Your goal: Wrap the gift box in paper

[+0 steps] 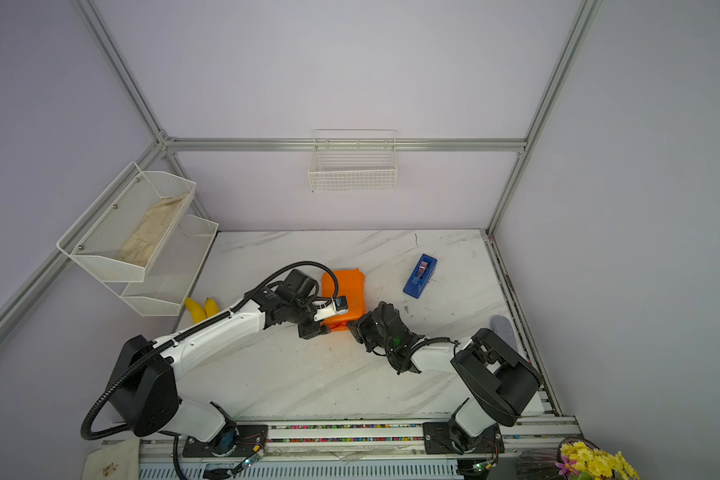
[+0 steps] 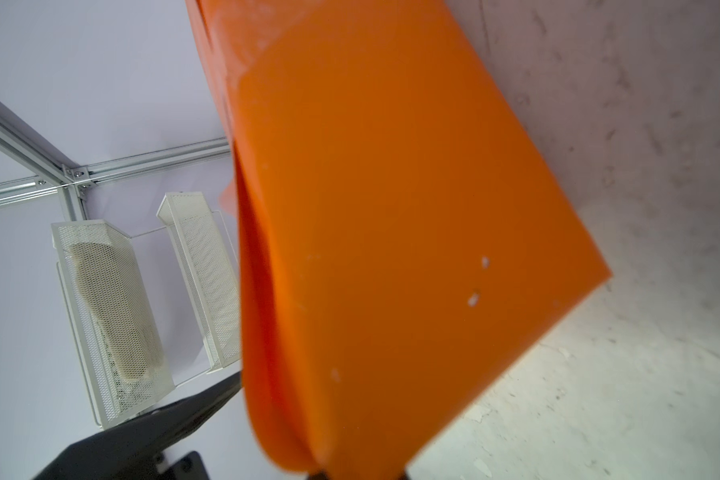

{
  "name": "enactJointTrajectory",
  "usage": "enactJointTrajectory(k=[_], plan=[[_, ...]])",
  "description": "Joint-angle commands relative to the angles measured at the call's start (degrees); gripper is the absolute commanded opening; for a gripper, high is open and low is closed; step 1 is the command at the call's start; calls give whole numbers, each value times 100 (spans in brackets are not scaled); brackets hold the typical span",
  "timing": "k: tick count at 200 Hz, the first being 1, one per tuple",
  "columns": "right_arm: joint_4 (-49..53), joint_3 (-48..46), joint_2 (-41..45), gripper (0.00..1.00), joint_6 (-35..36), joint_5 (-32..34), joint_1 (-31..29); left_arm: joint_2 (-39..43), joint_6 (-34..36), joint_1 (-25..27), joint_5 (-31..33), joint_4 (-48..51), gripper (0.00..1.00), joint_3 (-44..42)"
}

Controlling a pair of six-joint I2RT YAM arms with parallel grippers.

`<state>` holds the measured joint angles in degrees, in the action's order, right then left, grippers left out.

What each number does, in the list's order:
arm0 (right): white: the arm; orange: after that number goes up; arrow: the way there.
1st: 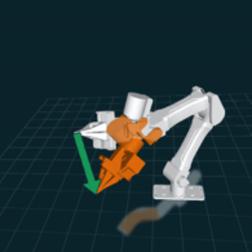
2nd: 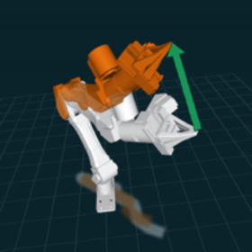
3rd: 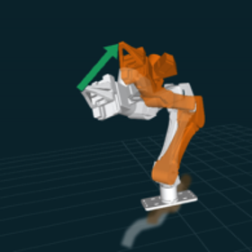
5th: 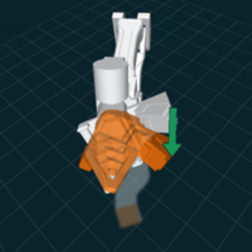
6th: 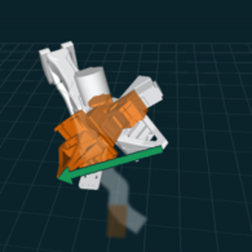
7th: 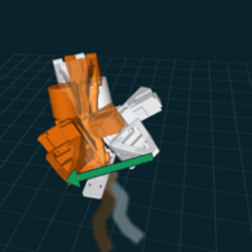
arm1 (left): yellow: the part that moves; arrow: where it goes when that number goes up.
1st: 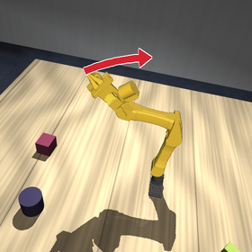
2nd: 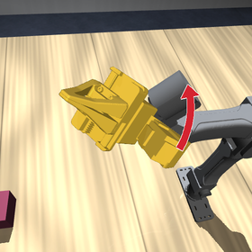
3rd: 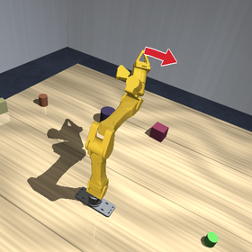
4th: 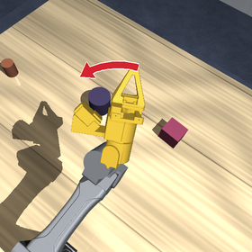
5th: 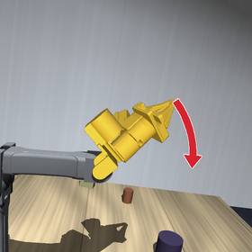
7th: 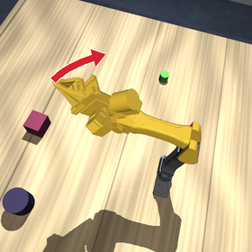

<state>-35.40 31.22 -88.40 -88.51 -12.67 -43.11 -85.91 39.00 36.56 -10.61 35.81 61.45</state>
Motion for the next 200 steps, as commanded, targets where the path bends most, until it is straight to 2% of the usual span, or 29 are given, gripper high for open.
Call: enactJointTrajectory(k=[1, 22, 65, 119, 149, 200], plan=[[-278, -64, 24, 0, -518, 70, 22, 432, 599, 2, 2, -1165, 96, -512], [-329, -71, -28, 0, -543, 45, 24, 631, 730, 18, -121, -1535, 99, -813], [-466, -65, -100, 0, -594, 2, 22, 544, 771, 58, 331, -2558, 100, -1338], [-623, -75, -204, 0, -636, -52, 29, -39, 867, 72, 553, -3093, 100, -1420], [-644, -99, -221, 0, -653, -43, 22, -228, 896, 71, 972, -3408, 100, -1469], [-636, -46, -274, 0, -659, -130, 24, -504, 973, 73, 1211, -3524, 93, -1410]])
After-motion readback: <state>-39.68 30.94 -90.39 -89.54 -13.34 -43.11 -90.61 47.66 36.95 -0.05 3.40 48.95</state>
